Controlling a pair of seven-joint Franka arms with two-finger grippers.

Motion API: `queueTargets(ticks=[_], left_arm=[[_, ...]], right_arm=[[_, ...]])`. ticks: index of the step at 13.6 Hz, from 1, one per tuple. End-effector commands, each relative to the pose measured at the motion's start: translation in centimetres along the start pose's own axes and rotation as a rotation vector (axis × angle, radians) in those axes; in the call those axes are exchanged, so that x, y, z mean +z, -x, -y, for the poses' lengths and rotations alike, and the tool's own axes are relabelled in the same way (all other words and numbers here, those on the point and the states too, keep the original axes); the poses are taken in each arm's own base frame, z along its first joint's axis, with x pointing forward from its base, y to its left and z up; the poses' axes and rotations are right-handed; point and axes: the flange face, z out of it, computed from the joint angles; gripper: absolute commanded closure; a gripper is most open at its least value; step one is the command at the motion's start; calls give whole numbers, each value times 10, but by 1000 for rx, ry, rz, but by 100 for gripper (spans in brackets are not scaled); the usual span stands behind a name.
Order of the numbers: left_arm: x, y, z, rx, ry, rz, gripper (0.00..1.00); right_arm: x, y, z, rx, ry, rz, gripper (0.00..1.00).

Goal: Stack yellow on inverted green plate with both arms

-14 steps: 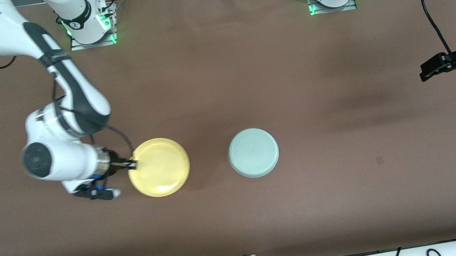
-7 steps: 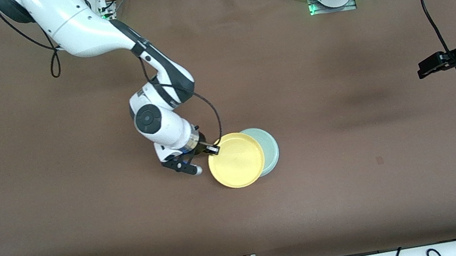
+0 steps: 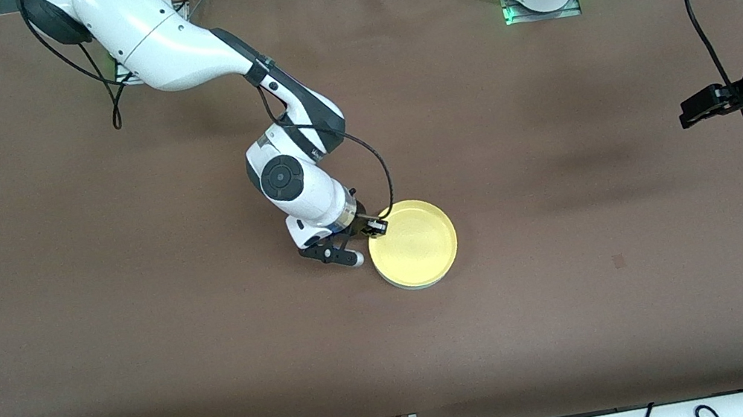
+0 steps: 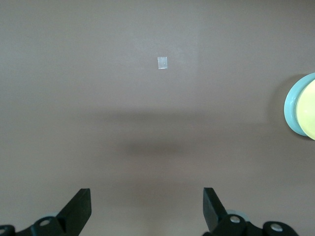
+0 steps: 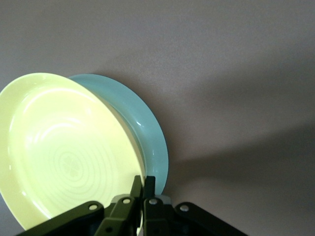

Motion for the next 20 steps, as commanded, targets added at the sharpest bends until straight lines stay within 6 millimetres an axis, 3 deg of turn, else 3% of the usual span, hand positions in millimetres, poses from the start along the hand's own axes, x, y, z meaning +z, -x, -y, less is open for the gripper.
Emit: queueTargets(ticks=[1,4,7,9,14,16,18,19,20], left_arm=[[-6,-2,-3,-1,14,4,0],[-7,-2,-4,2,15,2,0],[-7,-2,-3,2,15,1,0],[-7,-3,-2,1,15,1,0],[-7,-3,0,1,17,1,0],[-7,-3,-1,2,17,1,0],[-7,-2,-4,7,17,2,0],[-7,-2,-3,6,17,1,0],[-7,-2,-3,7,17,1,0]], right_arm=[[-3,11,13,-36,-4,-15,0],[-27,-13,3,-34,36,-40,0],[-98,-44,-11,-60,132,-61,0],[-145,-66,-35,-111,231,-38,0],[-263,-139,-139,-336,394,88,0],[-313,-158,-206,-331,396,189,0],[-358,-161,-273,-372,357,214,0],[-373,-156,-299,-356,339,217,0],[-392,-147,-311,-356,339,194,0]])
